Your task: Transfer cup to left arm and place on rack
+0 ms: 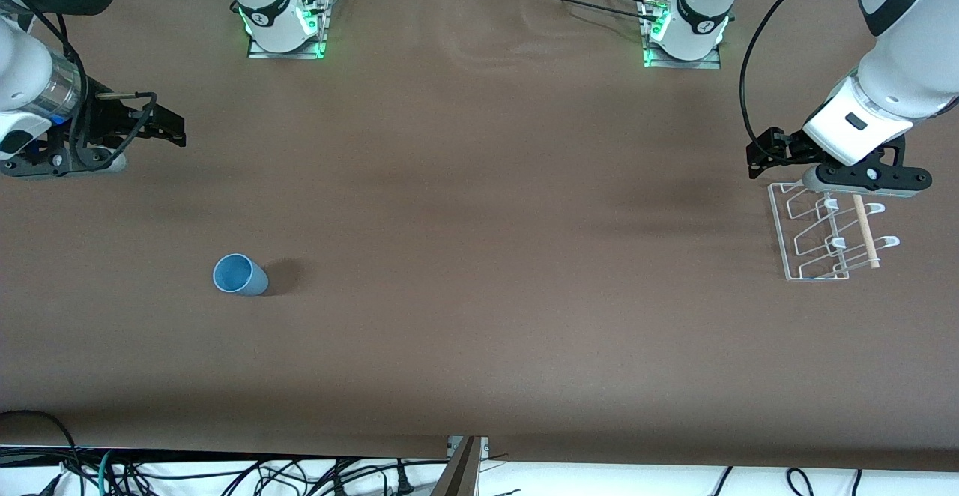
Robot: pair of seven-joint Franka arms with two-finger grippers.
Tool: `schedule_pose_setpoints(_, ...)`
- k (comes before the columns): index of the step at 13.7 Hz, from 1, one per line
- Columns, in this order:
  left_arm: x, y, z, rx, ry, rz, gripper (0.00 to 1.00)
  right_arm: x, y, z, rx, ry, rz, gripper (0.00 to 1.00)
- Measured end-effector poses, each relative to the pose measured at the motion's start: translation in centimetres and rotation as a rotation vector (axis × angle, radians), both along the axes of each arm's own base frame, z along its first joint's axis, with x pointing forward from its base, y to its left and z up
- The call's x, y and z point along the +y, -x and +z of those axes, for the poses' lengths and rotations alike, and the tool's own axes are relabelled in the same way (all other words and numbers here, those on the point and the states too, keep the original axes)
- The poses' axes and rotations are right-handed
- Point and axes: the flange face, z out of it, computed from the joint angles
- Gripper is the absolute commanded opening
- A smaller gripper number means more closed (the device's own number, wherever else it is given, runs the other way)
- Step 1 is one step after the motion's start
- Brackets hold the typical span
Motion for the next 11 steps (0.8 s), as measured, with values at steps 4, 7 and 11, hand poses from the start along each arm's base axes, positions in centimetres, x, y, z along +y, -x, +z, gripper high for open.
schedule_pose_setpoints(4, 0.0, 0.0, 0.0, 0.000, 0.000, 0.000, 1.00, -0.6, -0.2, -0.3, 0.010, -0.066, -0.034, 0.99)
schedule_pose_setpoints(7, 0.0, 0.0, 0.0, 0.000, 0.000, 0.000, 1.00, -1.4, -0.3, -0.5, 0.014, -0.080, -0.054, 0.99)
schedule_pose_setpoints(11, 0.0, 0.0, 0.0, 0.000, 0.000, 0.000, 1.00, -1.2, -0.4, -0.8, 0.019, -0.080, -0.051, 0.99)
